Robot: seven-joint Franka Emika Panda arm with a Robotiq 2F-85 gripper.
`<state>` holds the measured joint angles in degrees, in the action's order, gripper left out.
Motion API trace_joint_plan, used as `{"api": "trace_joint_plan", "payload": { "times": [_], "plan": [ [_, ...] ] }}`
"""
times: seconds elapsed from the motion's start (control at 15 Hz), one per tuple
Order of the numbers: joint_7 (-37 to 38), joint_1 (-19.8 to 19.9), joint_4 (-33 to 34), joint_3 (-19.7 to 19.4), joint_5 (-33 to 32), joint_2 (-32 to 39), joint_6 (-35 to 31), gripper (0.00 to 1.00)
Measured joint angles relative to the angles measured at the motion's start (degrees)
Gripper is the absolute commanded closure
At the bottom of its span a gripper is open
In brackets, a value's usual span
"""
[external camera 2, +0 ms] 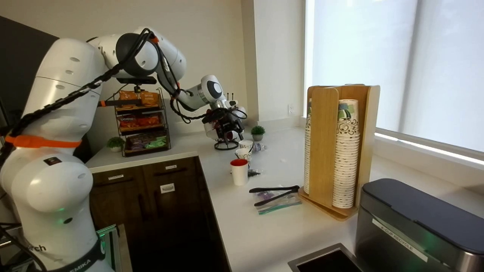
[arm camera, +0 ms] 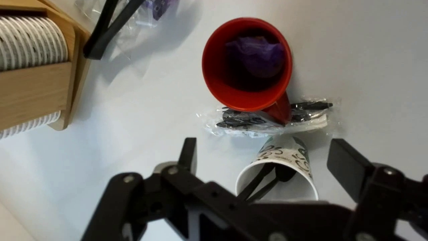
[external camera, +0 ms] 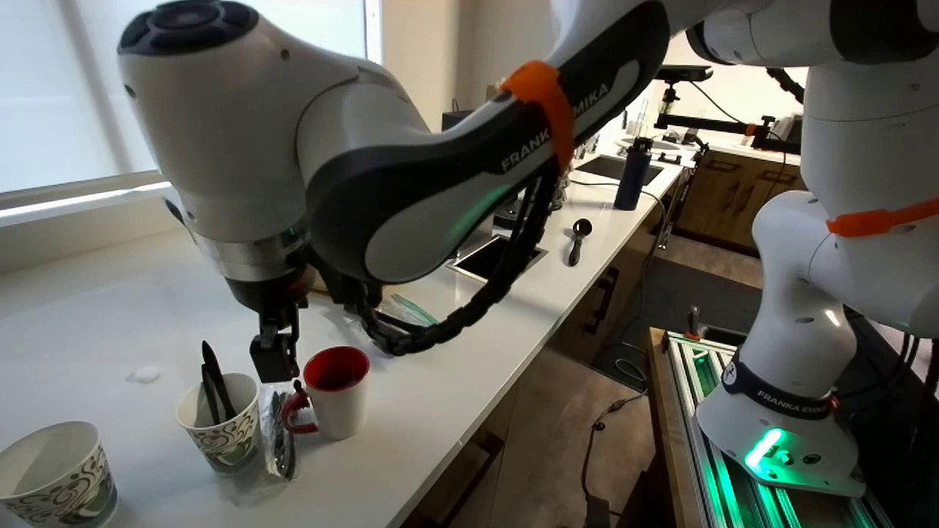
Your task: Remove the black knife from the mug and put it in the coffee cup on the left then pick up the fork from the counter and put it in the coffee cup.
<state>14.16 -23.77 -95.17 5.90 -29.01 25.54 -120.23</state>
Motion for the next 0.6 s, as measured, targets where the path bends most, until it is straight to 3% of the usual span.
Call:
{"api": "trace_joint_plan", "payload": {
  "times": [0.6],
  "plan": [
    [-0.3,0.5,-2.2,-0.2,-0.4,0.1,-1.6,0.0]
  ]
}}
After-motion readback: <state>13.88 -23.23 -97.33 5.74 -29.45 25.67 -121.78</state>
